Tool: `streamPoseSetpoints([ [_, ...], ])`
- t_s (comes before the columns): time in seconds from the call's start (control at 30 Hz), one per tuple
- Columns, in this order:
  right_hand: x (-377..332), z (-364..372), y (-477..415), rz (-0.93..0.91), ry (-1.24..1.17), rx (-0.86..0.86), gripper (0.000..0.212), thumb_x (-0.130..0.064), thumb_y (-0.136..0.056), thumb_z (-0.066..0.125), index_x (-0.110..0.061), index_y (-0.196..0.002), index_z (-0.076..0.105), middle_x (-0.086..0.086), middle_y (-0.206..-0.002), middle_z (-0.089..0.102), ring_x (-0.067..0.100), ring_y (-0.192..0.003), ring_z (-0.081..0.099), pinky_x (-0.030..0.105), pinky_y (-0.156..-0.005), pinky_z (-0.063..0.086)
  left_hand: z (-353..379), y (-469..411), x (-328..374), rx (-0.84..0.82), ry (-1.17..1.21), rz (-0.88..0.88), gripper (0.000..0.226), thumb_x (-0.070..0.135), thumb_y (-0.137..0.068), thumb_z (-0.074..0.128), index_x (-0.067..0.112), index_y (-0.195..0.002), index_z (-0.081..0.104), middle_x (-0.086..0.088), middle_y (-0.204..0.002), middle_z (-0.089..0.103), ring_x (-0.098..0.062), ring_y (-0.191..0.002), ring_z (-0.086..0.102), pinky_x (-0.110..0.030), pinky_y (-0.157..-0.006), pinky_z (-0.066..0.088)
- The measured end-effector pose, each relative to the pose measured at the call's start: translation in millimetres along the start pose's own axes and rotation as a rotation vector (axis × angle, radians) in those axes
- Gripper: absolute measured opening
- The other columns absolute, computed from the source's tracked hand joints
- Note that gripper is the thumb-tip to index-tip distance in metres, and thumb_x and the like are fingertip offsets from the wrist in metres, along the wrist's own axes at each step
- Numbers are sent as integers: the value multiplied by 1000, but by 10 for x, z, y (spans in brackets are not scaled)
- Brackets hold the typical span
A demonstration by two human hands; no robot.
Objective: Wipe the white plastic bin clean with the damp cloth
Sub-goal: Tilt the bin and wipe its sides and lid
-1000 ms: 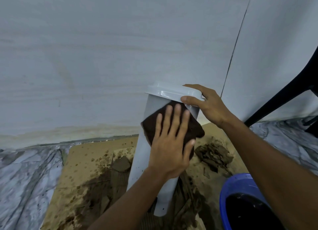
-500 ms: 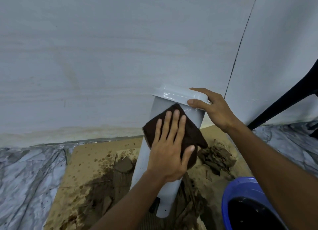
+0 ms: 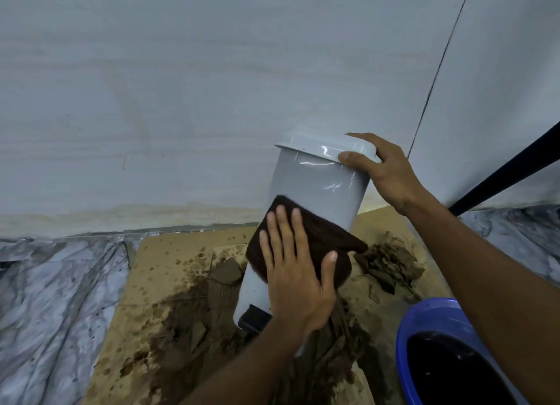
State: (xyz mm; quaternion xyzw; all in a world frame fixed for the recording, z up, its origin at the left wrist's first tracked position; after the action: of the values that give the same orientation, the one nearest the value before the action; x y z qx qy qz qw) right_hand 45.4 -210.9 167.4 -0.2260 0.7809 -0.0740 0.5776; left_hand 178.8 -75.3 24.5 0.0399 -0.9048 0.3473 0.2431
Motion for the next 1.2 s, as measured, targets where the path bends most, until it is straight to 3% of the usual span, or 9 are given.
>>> streamPoseSetpoints([
  [0.1,-40,53,5,-4,5,-14,43,-44,-76,75,-30,-116,67,-10,-116,67,6,-103,63,14,-76,49,59,339,169,56,34,-317,81,55,-103,28,9,-162,-2,-10,-170,-9,-30,-157,-6,-52,-123,5],
  [0.33,-58,27,52,-7,10,-20,51,-55,-70,73,-32,-114,67,-13,-110,68,2,-95,63,15,-70,47,23,-115,195,86,43,-123,75,52,-105,26,9,-162,4,-8,-171,-4,-26,-158,-4,-47,-127,0],
  [0.53,-70,76,43,-6,18,-28,46,-54,-71,74,-34,-113,68,-15,-111,69,2,-99,64,18,-76,49,113,328,156,176,148,-539,77,55,-105,28,12,-162,1,-5,-171,-6,-22,-158,-6,-48,-127,5],
  [0.6,-64,72,39,-8,23,-18,46,-53,-71,73,-34,-113,68,-15,-111,69,4,-101,64,23,-82,49,166,518,271,183,173,-593,77,52,-104,31,11,-162,1,-6,-171,-5,-24,-158,-4,-47,-127,5],
  [0.7,-65,56,49,3,14,-11,44,-53,-70,73,-35,-110,68,-17,-109,69,2,-99,63,22,-81,48,212,710,472,121,157,-447,78,49,-104,35,8,-162,4,-9,-171,-1,-29,-158,1,-46,-127,5],
  [0.83,-71,53,56,9,18,-11,47,-57,-69,72,-37,-111,67,-20,-104,68,-6,-89,62,10,-67,45,152,427,243,74,26,-182,71,46,-106,31,8,-162,7,-10,-171,3,-28,-158,5,-47,-127,6],
  [0.93,-79,66,55,16,38,-6,49,-57,-70,72,-35,-113,67,-17,-108,68,-1,-94,63,19,-74,46,90,247,91,59,16,-90,71,46,-107,29,8,-162,6,-10,-171,2,-29,-158,2,-47,-128,4],
  [1.1,-94,69,72,12,38,4,44,-54,-70,73,-34,-109,68,-19,-105,69,2,-97,64,27,-84,51,271,687,53,70,-118,36,70,35,-106,44,1,-160,15,-21,-167,13,-37,-156,13,-52,-126,14],
  [1.2,-91,86,71,15,38,-3,42,-55,-69,73,-37,-107,67,-22,-102,68,-2,-94,64,23,-80,50,362,916,-45,89,-240,147,59,29,-111,26,-1,-160,9,-25,-167,5,-40,-156,7,-53,-127,9],
])
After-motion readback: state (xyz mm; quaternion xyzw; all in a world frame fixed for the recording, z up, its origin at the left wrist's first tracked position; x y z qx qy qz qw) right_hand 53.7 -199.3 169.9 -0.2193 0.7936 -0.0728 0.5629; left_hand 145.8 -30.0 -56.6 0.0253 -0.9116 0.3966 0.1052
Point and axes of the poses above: each hand's wrist, its own y-axis away from the middle knuckle, its own z-axis out of the palm, x = y × z, the point moved 2 cm from there along -y, towards the middle knuckle
